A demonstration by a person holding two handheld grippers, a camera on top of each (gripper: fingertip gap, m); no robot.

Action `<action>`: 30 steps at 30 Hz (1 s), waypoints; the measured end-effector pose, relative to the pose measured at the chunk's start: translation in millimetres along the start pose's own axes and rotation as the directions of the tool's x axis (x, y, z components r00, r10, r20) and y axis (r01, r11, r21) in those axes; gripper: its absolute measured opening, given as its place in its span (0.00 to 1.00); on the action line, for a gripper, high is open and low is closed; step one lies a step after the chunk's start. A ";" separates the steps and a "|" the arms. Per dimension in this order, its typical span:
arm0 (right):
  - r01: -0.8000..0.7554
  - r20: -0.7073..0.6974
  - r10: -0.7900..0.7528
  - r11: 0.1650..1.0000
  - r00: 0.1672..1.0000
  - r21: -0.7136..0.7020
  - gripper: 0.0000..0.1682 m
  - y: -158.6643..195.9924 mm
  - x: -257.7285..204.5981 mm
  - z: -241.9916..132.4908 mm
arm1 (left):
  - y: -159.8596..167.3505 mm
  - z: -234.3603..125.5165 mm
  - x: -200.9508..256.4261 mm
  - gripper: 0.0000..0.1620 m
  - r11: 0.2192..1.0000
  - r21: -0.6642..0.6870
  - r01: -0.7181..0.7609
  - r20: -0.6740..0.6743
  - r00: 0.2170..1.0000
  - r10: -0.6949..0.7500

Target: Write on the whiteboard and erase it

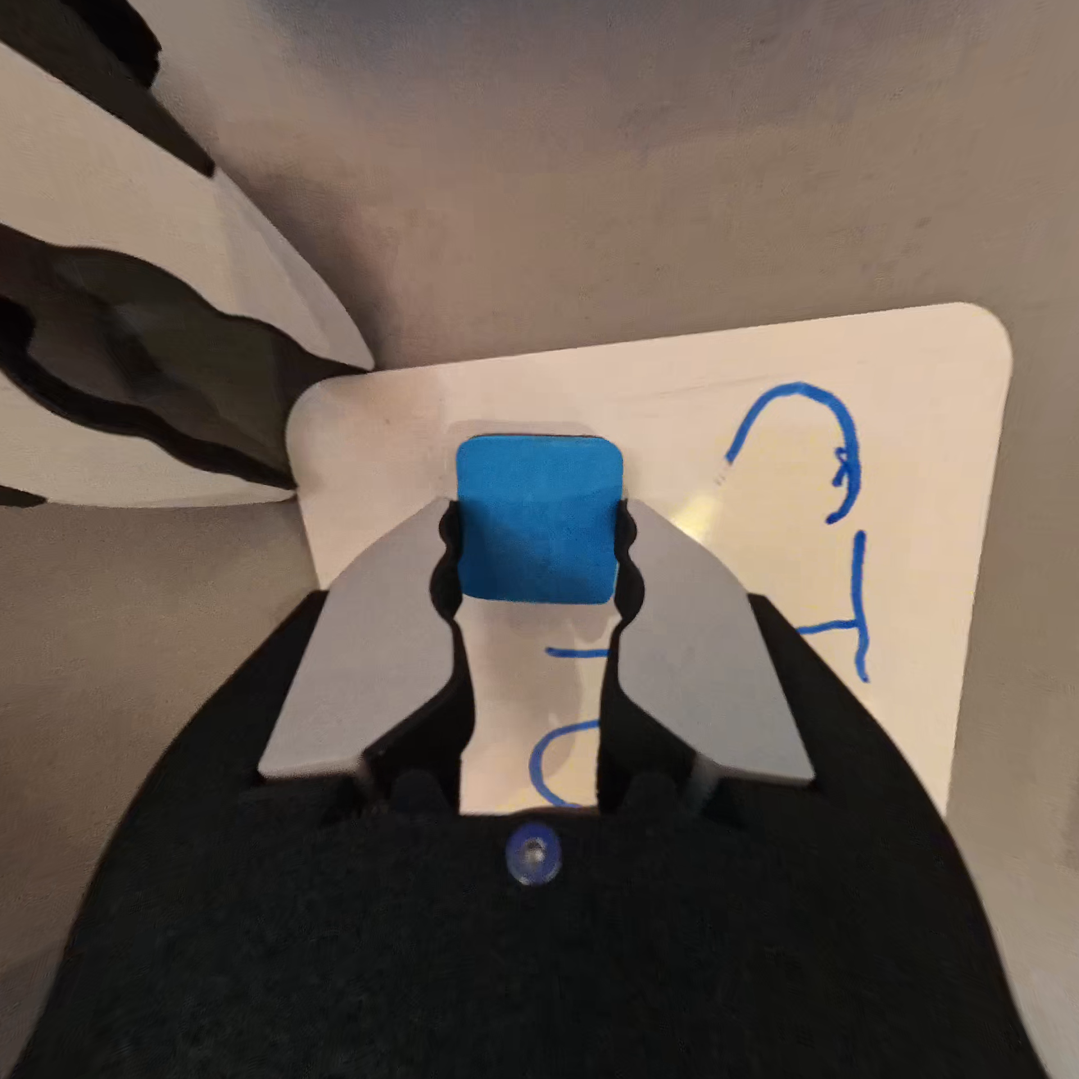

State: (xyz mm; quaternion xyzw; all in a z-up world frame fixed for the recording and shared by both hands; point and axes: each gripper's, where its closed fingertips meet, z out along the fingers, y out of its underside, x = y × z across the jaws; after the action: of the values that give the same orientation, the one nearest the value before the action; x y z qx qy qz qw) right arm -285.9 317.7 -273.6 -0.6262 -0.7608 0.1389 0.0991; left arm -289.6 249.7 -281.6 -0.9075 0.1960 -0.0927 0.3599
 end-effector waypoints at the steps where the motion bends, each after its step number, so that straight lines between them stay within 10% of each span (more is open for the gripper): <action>1: 0.004 -0.002 -0.004 1.000 1.000 -0.014 0.30 0.7 4.0 -0.7 | 0.0 0.0 0.0 0.26 1.000 0.003 0.002 0.002 1.000 -0.002; 5: -0.205 -0.006 0.205 0.979 0.979 -0.024 0.30 26.9 56.7 -12.6 | 0.0 0.2 0.3 0.27 1.000 -0.003 0.000 0.011 1.000 0.000; 10: 0.038 -0.005 -0.038 0.999 0.999 -0.018 0.30 12.2 -9.9 -3.8 | 0.1 0.0 2.0 0.27 1.000 -0.001 -0.003 -0.002 1.000 0.003; 17: -0.224 -0.117 0.225 0.974 0.967 0.026 0.30 -0.9 111.9 -17.9 | 0.2 0.1 1.9 0.27 1.000 -0.007 -0.002 0.007 1.000 0.002; 24: -0.008 -0.063 0.005 0.999 0.998 -0.034 0.30 -20.8 53.4 8.6 | -0.6 0.5 1.1 0.26 1.000 0.006 0.005 -0.002 1.000 -0.005; 30: -0.171 -0.045 0.171 0.985 0.984 -0.005 0.30 -12.6 96.1 3.3 | 0.1 -0.8 -3.4 0.14 1.000 0.005 0.017 0.009 1.000 -0.018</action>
State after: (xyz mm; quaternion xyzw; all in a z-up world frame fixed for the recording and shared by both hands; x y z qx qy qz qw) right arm -317.5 409.4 -274.7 -0.6926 -0.7024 0.1296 0.1008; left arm -293.0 250.6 -281.2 -0.9087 0.1862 -0.0920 0.3620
